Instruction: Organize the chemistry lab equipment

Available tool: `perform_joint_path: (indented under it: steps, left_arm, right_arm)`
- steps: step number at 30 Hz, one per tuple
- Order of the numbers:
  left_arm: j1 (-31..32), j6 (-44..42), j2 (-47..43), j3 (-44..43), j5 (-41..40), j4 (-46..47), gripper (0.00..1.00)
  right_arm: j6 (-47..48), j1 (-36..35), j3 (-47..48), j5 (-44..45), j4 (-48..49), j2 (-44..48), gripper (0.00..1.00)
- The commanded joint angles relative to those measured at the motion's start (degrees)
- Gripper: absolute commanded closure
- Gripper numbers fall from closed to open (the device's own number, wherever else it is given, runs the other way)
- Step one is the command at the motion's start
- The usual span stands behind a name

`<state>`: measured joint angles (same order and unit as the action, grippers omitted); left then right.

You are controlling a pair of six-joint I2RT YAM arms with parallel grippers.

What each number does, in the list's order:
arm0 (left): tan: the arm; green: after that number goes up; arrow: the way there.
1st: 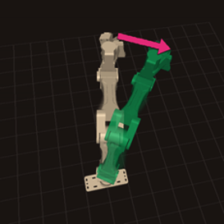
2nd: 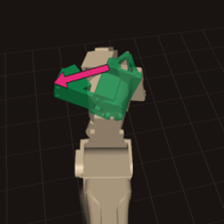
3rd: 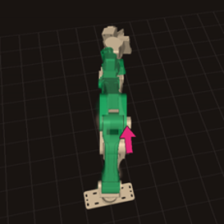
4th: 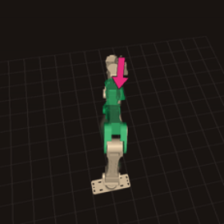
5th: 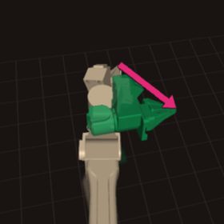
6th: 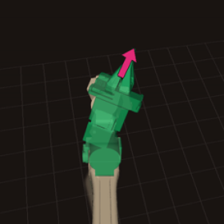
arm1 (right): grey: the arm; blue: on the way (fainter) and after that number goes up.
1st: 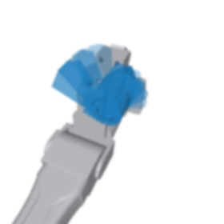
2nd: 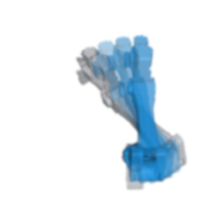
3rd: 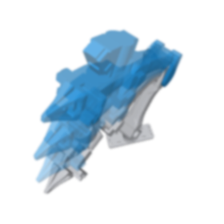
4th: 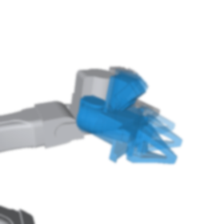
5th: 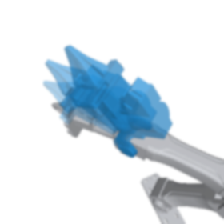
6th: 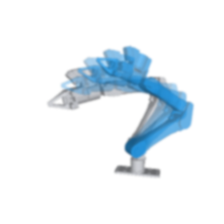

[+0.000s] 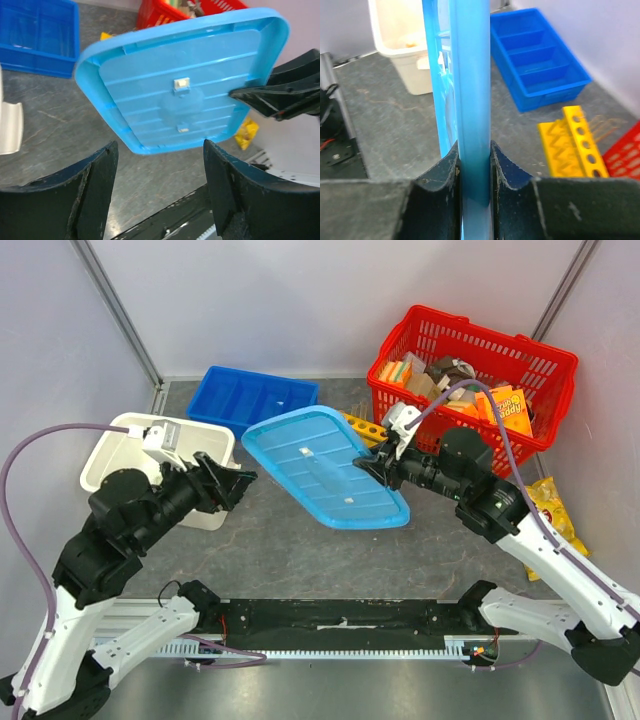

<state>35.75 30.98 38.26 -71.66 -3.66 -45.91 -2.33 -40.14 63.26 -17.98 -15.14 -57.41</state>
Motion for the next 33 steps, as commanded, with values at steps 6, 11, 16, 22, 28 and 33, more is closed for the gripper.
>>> perform_joint_path:
  steps: [6, 11, 16, 22, 28, 33]
  left_arm:
    - [-0.1, 9.6, 4.7, -10.7, 5.5, 3.6, 0.23]
    - [-0.1, 12.4, 5.8, -12.4, 3.9, 6.3, 0.2]
    - [0.0, 16.3, 5.7, -10.7, 3.8, 6.4, 0.19]
    - [0.1, 21.0, 3.1, -4.2, 3.9, 9.3, 0.2]
    - [-0.1, 20.8, 2.0, -1.9, 2.3, 8.4, 0.22]
    - [-0.1, 18.7, 0.6, 2.0, 2.4, 10.0, 0.58]
  right_arm:
    - [16.9, -9.9, 5.5, 17.5, 7.9, 0.5, 1.0]
    - [31.8, -26.1, 2.5, 39.7, 14.7, -1.0, 1.0]
    - [48.4, -39.0, -1.6, 55.6, 28.5, -3.5, 1.0]
    - [63.0, -48.0, -4.6, 64.6, 39.2, -8.6, 1.0]
    - [68.0, -51.0, -6.0, 67.5, 46.0, -11.8, 1.0]
    - [65.8, -51.3, -6.6, 67.5, 44.8, -13.5, 0.91]
